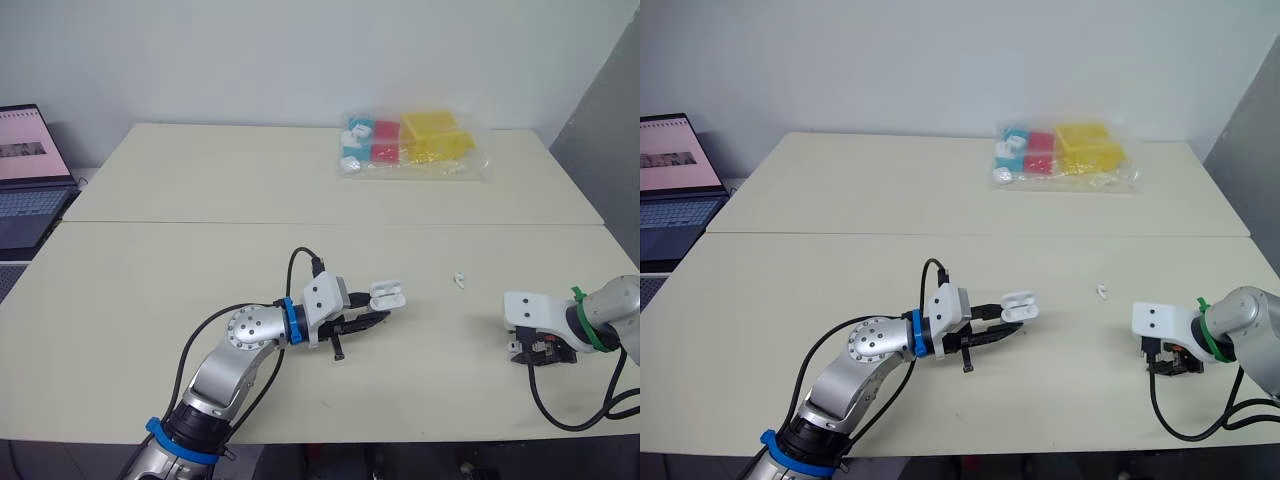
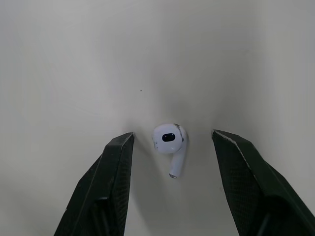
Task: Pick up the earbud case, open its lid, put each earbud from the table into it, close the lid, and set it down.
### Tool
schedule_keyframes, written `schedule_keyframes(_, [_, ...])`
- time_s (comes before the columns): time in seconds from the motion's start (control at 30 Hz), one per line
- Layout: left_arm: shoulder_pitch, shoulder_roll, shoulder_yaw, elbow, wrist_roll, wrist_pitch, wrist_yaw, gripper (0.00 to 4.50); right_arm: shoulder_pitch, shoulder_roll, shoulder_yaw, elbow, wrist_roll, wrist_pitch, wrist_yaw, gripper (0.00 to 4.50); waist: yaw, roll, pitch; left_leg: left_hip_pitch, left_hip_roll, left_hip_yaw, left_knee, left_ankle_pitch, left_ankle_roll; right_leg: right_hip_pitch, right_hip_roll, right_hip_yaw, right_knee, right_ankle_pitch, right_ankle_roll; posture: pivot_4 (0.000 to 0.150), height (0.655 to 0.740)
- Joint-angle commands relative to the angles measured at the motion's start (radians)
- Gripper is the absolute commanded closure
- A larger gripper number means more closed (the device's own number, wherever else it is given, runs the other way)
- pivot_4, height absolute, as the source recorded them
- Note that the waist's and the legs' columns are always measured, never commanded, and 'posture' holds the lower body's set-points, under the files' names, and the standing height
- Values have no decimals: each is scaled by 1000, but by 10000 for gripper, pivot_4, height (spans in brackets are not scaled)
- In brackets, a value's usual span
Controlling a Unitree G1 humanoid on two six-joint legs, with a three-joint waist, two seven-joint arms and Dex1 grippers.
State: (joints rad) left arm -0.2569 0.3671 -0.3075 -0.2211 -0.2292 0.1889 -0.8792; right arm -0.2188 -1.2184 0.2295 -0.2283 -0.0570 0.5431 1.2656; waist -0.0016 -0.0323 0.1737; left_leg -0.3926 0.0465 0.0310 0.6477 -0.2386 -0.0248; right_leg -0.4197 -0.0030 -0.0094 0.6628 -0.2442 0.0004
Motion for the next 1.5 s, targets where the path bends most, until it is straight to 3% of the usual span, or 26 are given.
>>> schedule_keyframes(0.03, [-8,-7,0,-34,-3,-11,8,37051,-20,21,20,3,-10,-3,5,20759,-1,0,0,0,0,0,0,0,0,0,0,0,0,0,0,1500,7400])
schedule_keyframes(0.1, [-7,-6,0,-35,-4,-11,7,37051,-22,26,23,-1,-10,3,10,24987,-2,-1,0,0,0,0,0,0,0,0,0,0,0,0,0,1500,7400])
schedule_keyframes(0.27, [-10,-3,0,-33,-3,-13,4,37051,-17,22,20,1,-11,4,21,41138,-2,-1,0,3,0,0,0,0,0,2,0,0,1,0,0,1500,7400])
schedule_keyframes(0.43, [-25,-2,4,-18,-6,-18,-8,37051,-24,12,-31,-27,22,-5,24,41103,-2,-1,0,3,0,0,1,0,0,2,0,0,1,0,0,1500,7400])
schedule_keyframes(0.7, [-70,-39,58,17,-61,17,19,37051,-64,75,-305,-244,322,103,19,41103,0,0,0,0,0,-1,0,0,0,0,1,-1,1,0,0,1500,7400])
schedule_keyframes(0.83, [-105,-72,97,18,-105,79,60,37051,-134,300,-456,-402,573,240,-163,41103,0,-1,1,-1,0,-1,0,0,0,0,1,0,0,0,0,1500,7400])
schedule_keyframes(0.9, [-115,-83,113,9,-130,124,78,37051,-154,404,-470,-453,629,274,-269,41103,0,-1,1,-1,0,-2,1,0,0,0,0,-1,1,0,0,1500,7400])
schedule_keyframes(1.17, [-140,-64,136,-14,-161,171,67,37051,-145,718,-324,-463,576,147,-557,41103,-1,-1,0,-2,0,-2,0,0,0,-1,0,-1,1,0,0,1500,7400])
schedule_keyframes(1.5, [-162,-59,142,-27,-183,190,72,37051,-144,751,-265,-374,539,56,-605,41103,-1,-1,0,-2,0,-2,0,0,0,0,1,-1,1,0,0,1500,7400])
